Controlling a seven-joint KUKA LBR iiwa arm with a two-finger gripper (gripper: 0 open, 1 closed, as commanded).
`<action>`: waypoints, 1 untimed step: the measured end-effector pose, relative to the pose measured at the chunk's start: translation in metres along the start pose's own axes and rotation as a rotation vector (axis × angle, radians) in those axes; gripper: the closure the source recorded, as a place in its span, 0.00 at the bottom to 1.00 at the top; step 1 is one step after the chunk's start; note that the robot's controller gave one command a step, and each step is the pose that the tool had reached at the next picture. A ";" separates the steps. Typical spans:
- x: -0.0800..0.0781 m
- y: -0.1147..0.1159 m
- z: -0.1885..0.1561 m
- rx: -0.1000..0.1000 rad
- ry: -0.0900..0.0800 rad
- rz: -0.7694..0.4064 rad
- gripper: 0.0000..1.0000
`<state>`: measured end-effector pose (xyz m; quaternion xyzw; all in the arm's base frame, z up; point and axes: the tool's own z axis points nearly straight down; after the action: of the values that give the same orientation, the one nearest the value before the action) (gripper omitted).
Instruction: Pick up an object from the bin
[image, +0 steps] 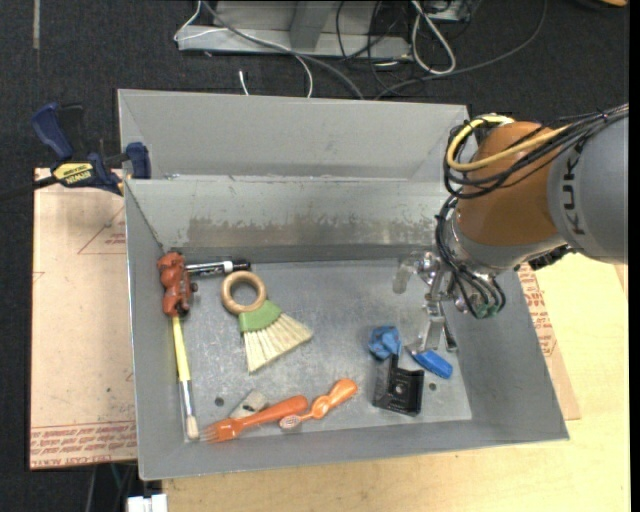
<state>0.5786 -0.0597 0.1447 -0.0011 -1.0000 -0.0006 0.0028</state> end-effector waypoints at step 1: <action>-0.002 0.000 -0.004 0.001 -0.007 -0.002 0.00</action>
Offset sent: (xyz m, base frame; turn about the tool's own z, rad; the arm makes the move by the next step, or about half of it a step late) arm -0.0234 -0.0061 -0.0747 0.1148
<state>0.5805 -0.0595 0.1488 0.0000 -1.0000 -0.0003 -0.0007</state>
